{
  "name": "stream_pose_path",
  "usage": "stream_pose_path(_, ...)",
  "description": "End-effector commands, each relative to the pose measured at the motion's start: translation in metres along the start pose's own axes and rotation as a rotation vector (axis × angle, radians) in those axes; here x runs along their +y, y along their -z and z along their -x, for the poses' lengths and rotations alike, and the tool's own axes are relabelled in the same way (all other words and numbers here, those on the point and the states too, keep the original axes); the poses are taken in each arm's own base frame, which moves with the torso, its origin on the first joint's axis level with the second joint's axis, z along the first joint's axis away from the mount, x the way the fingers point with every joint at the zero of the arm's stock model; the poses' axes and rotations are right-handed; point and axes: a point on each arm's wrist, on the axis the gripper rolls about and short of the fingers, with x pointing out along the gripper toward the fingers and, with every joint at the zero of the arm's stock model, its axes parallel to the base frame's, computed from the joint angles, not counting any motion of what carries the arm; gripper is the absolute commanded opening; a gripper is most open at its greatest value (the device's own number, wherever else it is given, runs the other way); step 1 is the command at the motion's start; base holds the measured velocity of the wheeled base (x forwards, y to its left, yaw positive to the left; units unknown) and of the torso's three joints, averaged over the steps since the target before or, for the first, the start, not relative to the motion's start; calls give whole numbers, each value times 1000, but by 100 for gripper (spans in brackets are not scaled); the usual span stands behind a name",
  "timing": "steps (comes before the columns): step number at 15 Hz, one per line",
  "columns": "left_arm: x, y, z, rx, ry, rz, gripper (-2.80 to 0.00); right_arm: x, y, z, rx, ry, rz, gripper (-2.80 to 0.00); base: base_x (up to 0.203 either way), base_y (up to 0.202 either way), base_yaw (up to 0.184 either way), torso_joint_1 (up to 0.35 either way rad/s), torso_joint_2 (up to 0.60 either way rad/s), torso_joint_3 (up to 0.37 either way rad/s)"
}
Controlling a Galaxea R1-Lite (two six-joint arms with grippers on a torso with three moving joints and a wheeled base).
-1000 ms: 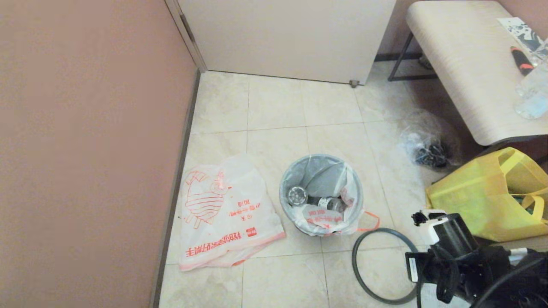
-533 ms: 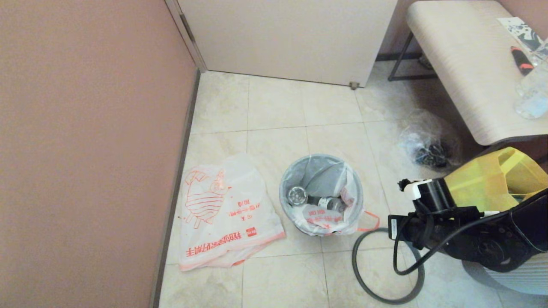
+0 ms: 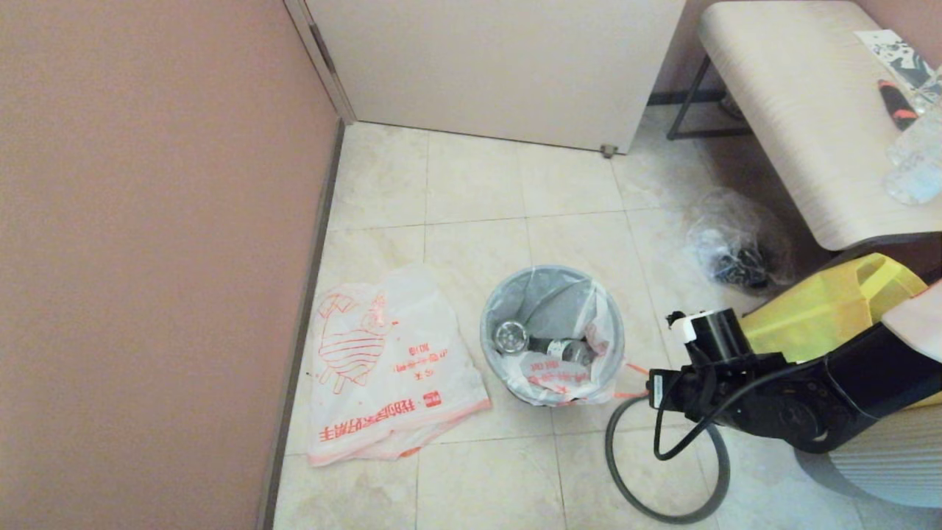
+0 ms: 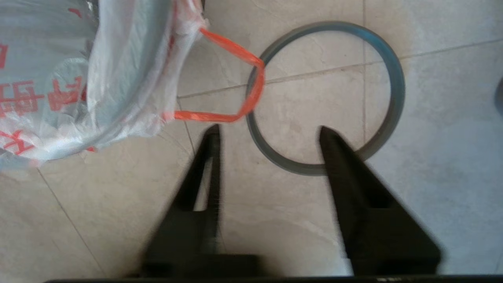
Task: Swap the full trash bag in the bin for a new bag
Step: Place the trash bag on the floor
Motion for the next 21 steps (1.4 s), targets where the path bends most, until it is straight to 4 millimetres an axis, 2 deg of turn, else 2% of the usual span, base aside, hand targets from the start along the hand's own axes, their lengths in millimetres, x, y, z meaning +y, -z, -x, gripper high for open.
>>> stream_pose_path(1,0,6,-1,23,1,0,-280,3,1,-8,5,2,0,0,0,0,0,0,0,0)
stream_pose_path(6,0,6,-1,23,1,0,-280,5,14,-36,57,32,19,0,0,0,0,0,0,0)
stream_pose_path(11,0,6,-1,23,1,0,-280,12,5,-61,35,37,9,0,0,0,0,0,0,0)
stream_pose_path(17,0,6,-1,23,1,0,-280,-1,12,-92,68,84,19,0,0,0,0,0,0,0)
stream_pose_path(18,0,6,-1,23,1,0,-280,-2,13,-94,72,86,29,-280,0,0,0,0,0,0)
stream_pose_path(21,0,6,-1,23,1,0,-280,-1,12,-96,67,83,28,-280,0,0,0,0,0,0)
